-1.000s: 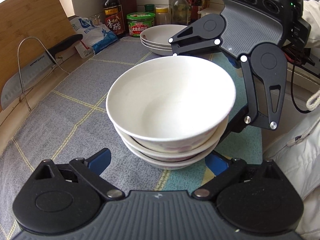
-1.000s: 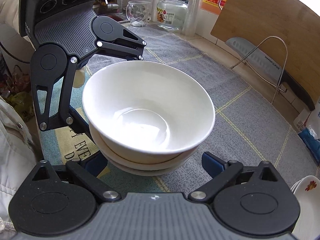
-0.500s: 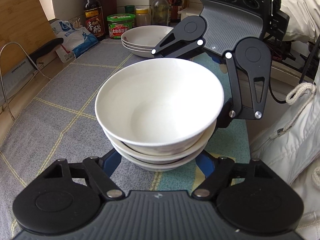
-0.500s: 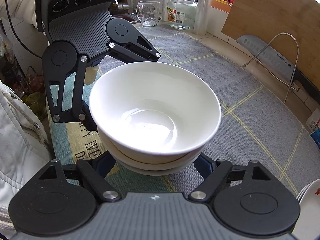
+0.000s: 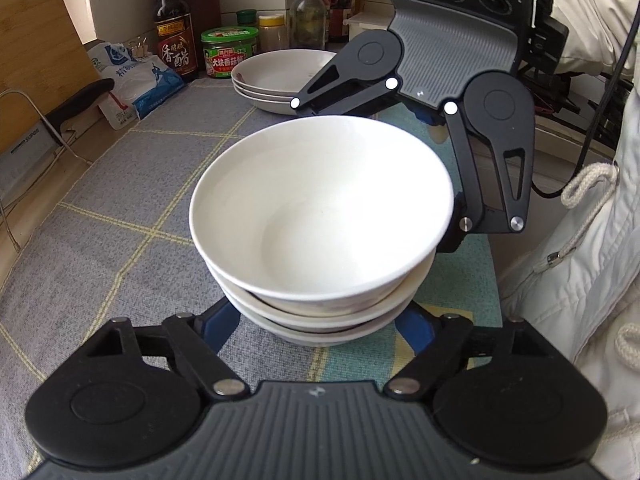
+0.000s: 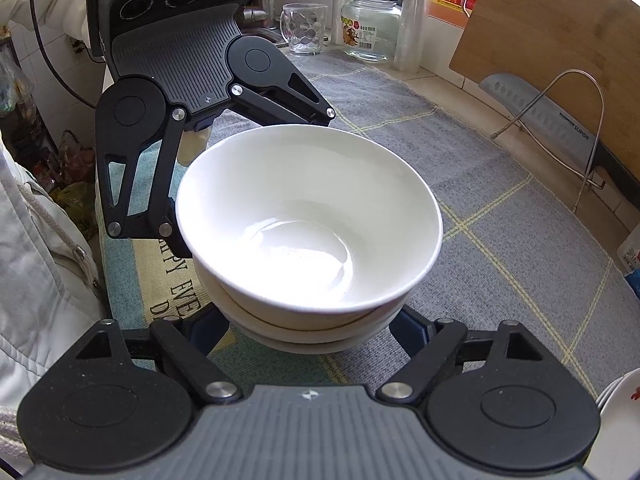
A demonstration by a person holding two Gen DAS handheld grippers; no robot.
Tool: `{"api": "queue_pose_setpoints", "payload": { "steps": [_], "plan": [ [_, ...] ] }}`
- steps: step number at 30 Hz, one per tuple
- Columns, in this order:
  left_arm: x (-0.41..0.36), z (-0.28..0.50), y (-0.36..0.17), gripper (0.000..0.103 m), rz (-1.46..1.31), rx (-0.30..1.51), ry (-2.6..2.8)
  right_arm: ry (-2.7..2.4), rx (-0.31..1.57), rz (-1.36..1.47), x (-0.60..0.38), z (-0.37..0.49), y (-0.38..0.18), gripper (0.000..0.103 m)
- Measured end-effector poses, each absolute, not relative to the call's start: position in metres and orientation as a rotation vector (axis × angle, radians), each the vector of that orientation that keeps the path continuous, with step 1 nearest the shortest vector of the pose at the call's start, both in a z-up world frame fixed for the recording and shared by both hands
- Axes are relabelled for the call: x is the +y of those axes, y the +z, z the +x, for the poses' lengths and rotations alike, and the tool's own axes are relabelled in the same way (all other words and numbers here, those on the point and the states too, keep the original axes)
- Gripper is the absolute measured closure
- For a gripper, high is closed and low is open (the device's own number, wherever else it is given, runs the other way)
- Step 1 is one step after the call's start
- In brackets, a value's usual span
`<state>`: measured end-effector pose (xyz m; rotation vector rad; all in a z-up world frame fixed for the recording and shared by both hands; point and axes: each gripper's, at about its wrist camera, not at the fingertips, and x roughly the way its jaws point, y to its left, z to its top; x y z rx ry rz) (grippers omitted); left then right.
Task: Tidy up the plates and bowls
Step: 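Carry the bowl stack with both tools toward the fruit-print plate stack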
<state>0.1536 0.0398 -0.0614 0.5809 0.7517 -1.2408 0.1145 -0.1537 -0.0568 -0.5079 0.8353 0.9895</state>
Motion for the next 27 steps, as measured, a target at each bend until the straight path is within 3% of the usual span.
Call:
{"api": "queue_pose_setpoints", "payload": {
  "steps": [27],
  "plan": [
    [0.0346,0.1506,-0.0536,0.019,0.583,0.742,-1.241,1.018,0.857,-0.503,-0.1579,0.118,-0.0481,0.013]
  ]
}}
